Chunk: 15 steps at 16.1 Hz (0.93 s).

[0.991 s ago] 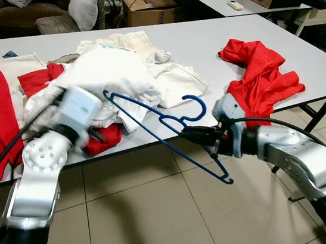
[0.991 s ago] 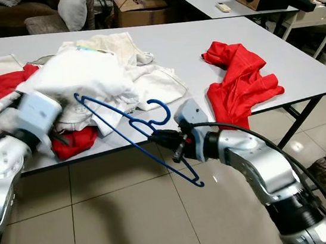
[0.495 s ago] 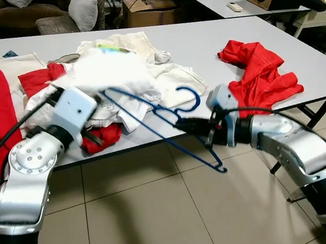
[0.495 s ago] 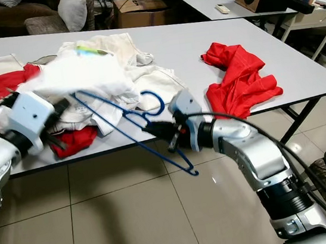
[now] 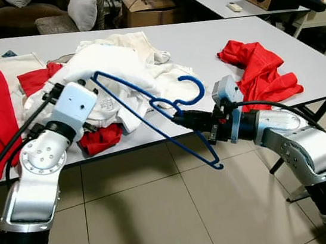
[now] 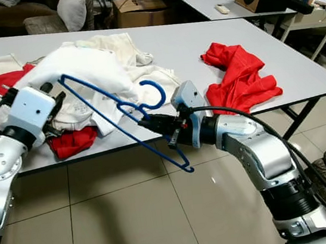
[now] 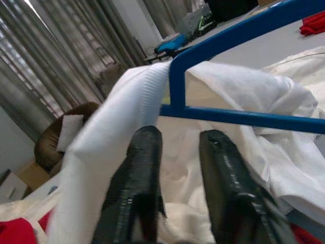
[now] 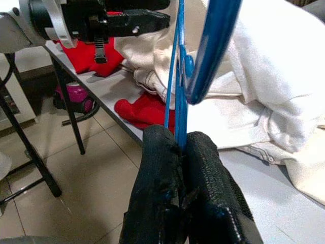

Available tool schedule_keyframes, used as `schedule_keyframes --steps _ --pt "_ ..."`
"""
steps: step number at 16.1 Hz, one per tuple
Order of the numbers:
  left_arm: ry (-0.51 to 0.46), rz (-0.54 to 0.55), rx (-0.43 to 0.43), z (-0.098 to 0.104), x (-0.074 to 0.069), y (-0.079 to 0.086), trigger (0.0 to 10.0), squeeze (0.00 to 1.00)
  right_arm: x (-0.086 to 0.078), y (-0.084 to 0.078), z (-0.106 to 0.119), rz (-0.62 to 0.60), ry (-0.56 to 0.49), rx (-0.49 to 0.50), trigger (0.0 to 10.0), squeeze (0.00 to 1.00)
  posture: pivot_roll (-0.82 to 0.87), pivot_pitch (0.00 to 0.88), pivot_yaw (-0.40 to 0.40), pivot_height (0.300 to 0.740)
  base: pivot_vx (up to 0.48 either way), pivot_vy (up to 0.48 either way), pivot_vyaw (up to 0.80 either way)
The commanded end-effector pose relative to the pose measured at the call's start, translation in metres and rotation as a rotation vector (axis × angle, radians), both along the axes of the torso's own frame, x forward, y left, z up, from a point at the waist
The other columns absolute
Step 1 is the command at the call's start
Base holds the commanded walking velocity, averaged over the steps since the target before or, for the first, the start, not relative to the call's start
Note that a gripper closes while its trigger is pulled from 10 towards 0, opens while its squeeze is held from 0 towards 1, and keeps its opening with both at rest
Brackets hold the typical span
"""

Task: Hang hanger

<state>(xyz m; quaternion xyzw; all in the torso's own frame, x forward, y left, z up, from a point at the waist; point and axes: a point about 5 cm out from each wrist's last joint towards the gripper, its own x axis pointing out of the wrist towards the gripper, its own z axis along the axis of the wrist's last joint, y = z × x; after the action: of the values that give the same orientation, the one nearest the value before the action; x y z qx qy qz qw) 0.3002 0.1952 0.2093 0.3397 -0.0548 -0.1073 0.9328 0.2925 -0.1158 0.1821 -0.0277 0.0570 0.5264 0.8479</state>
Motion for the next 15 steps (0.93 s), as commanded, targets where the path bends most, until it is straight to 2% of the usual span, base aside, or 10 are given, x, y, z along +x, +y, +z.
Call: schedule_keyframes --steps 1,2,3,4,5,7,8,9,11,15 --pt "0.004 -0.038 0.025 -0.002 -0.002 -0.005 10.0 1.00 0.000 -0.008 0.004 -0.024 -0.009 0.006 10.0 0.00 -0.02 0.000 -0.138 0.740 0.000 0.000 0.00" --pt "0.069 -0.187 0.052 -0.008 -0.009 -0.014 10.0 1.00 0.000 -0.008 0.004 -0.026 -0.009 0.008 10.0 0.00 -0.02 0.000 -0.141 0.740 0.000 0.000 0.00" --pt "0.103 -0.271 0.073 -0.012 -0.015 -0.018 10.0 1.00 0.001 -0.008 0.004 -0.026 -0.009 0.009 10.0 0.00 -0.02 0.000 -0.141 0.740 0.000 0.000 0.00" --pt "0.089 -0.257 0.075 -0.011 -0.016 -0.016 10.0 1.00 0.001 -0.008 0.004 -0.026 -0.009 0.009 10.0 0.00 -0.02 0.000 -0.142 0.740 0.000 0.000 0.00" --pt "0.024 -0.216 0.066 -0.006 -0.015 -0.011 10.0 1.00 0.001 -0.008 0.005 -0.026 -0.008 0.010 10.0 0.00 -0.02 0.000 -0.143 0.740 0.000 0.000 0.00" --pt "-0.082 -0.226 0.068 0.002 -0.019 -0.011 10.0 1.00 0.000 -0.008 0.004 -0.025 -0.005 0.010 10.0 0.00 -0.02 0.000 -0.146 0.740 0.000 0.000 0.00" --pt "-0.081 -0.188 0.090 0.000 -0.019 -0.005 10.0 1.00 0.000 -0.008 0.004 -0.024 -0.005 0.010 10.0 0.00 -0.02 0.000 -0.146 0.740 0.000 0.000 0.00" --pt "-0.085 -0.087 0.111 -0.002 -0.014 0.006 10.0 1.00 0.000 -0.008 0.005 -0.022 -0.004 0.012 10.0 0.00 -0.02 0.000 -0.145 0.740 0.000 0.000 0.00" --pt "-0.078 0.026 0.101 -0.005 -0.006 0.014 10.0 1.00 -0.001 -0.007 0.005 -0.022 -0.004 0.018 10.0 0.00 -0.02 0.000 -0.144 0.740 0.000 0.000 0.00" --pt "-0.042 0.148 0.043 -0.021 0.008 0.008 10.0 1.00 -0.005 -0.006 0.008 -0.017 -0.004 0.042 10.0 0.00 -0.03 0.000 -0.131 0.740 0.000 0.000 0.00"
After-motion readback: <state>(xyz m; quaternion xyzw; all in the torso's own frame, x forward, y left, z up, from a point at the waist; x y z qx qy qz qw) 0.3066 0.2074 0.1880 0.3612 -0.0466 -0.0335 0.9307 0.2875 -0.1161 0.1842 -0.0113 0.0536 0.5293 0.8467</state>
